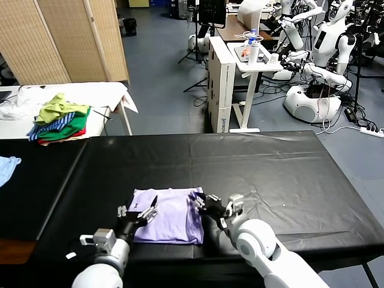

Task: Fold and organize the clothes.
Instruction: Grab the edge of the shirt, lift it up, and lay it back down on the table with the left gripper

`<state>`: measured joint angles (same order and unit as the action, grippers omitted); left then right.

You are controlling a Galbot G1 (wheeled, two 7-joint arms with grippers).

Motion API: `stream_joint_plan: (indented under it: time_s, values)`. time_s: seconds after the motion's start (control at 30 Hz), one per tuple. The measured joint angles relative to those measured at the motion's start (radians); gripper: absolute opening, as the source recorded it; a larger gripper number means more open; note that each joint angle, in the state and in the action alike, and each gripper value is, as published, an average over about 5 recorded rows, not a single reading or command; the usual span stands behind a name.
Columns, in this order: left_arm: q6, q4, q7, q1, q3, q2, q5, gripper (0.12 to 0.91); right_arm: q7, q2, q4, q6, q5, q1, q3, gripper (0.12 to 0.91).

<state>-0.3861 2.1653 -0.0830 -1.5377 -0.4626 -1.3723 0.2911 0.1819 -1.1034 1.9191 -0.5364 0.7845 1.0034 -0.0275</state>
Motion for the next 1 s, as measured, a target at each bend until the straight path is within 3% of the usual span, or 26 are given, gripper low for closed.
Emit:
stream_joint_plan:
  time_s: [0.13, 0.37, 0.53, 0.63, 0.9, 1.0]
  values:
    - [0.002, -0.005, -0.001, -0.002, -0.009, -0.002, 0.000, 0.907, 0.006, 0.011, 0.023, -0.013, -0.003, 0.017, 0.018, 0.138]
    - [0.016, -0.027, 0.001, 0.000, -0.025, -0.010, -0.002, 0.907, 0.019, 0.025, 0.033, -0.072, -0.062, 0.048, 0.053, 0.139]
    - [0.030, -0.042, 0.013, -0.003, -0.034, -0.017, -0.013, 0.907, -0.004, 0.024, 0.036, -0.048, -0.051, 0.050, 0.069, 0.157]
    - [0.051, -0.054, 0.035, -0.003, -0.046, -0.020, -0.018, 0.907, -0.035, 0.035, 0.050, -0.026, -0.047, 0.056, 0.085, 0.277]
    - [0.107, -0.099, 0.104, 0.001, -0.088, -0.038, 0.052, 0.907, -0.067, 0.110, 0.119, 0.021, -0.014, 0.107, 0.152, 0.776]
    - [0.117, -0.115, 0.121, -0.003, -0.103, -0.045, 0.095, 0.907, -0.066, 0.149, 0.151, 0.033, 0.007, 0.140, 0.187, 0.882]
